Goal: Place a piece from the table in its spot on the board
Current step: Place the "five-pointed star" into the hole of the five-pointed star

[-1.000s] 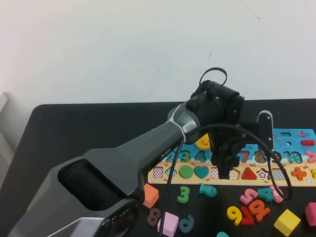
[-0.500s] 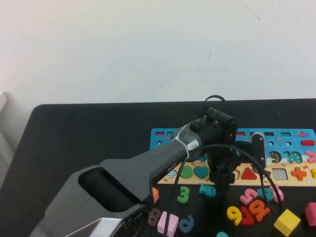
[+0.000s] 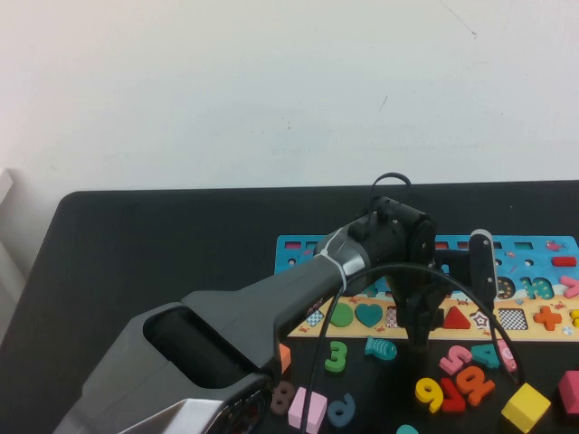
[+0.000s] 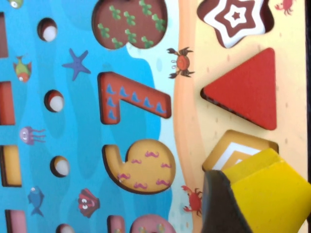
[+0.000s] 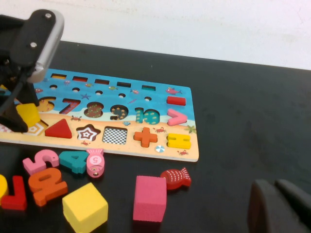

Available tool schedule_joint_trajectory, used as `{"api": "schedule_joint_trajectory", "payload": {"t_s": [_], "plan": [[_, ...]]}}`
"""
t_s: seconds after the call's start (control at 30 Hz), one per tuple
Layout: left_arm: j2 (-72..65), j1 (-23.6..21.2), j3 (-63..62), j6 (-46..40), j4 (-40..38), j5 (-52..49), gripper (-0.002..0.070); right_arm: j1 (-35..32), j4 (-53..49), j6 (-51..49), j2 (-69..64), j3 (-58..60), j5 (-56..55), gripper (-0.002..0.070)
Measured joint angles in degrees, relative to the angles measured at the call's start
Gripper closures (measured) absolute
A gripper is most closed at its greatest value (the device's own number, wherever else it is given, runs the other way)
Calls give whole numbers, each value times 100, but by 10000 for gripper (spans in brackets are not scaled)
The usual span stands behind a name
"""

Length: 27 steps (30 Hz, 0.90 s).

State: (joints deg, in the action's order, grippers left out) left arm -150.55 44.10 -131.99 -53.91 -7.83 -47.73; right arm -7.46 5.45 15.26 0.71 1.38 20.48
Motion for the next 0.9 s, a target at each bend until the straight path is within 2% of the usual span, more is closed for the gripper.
{"api": "schedule_joint_trajectory", "payload": {"t_s": [0.7, 0.9], "plan": [[0, 0, 0, 43, -136, 41, 354, 0, 0, 0, 0, 0, 0, 657], [0, -27, 0, 458, -299, 1, 354, 0, 0, 0, 0, 0, 0, 657]]}}
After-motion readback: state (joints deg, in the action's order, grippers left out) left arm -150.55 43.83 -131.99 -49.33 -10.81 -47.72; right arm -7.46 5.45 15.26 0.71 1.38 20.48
